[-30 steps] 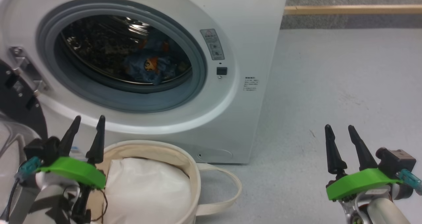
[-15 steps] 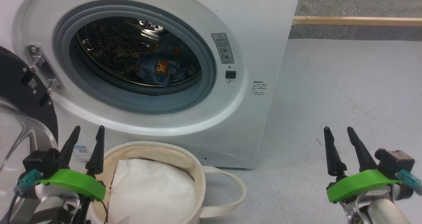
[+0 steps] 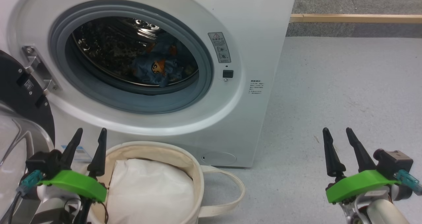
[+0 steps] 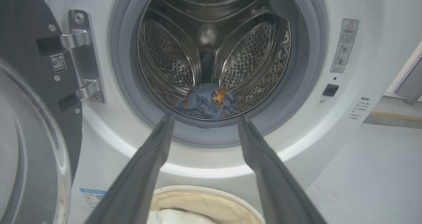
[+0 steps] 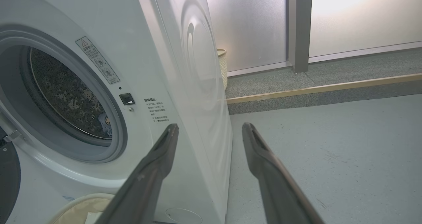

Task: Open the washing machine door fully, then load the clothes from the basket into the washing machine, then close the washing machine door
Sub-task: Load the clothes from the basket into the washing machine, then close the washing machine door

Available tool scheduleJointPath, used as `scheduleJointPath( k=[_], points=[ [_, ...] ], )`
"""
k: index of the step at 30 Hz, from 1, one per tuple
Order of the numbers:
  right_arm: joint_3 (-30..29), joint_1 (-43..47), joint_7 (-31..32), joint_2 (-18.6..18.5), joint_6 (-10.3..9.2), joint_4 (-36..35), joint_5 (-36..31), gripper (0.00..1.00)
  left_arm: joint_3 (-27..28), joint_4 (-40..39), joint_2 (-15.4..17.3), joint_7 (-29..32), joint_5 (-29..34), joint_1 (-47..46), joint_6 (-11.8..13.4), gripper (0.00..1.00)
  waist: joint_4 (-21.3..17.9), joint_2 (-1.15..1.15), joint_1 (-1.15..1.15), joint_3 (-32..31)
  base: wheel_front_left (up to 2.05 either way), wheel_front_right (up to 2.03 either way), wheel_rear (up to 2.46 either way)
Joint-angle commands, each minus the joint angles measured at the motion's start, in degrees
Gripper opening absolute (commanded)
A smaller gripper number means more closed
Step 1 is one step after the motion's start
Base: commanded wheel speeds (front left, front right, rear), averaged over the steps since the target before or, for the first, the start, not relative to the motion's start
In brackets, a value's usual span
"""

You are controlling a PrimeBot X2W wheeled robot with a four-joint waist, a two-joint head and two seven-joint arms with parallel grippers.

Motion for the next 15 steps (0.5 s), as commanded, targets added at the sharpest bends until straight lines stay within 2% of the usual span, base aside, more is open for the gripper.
scheduleJointPath(
  k=[1,15],
  points=[
    [0.86,-1.37,-0.71,-0.77,0.02,-1.46,0.0,1.0,1.76,-1.5,2.28,-0.68,-0.46,-2.96,-0.33,1.0,-0.02,0.0,0.0,0.01,0.0,0.0,0.0],
    [0.88,-1.15,-0.71,-0.55,0.02,-1.62,0.03,1.0,1.99,-0.76,2.17,-0.68,-0.93,-3.34,-0.33,1.0,-0.08,0.0,0.0,0.1,-0.03,0.02,0.01]
  ],
)
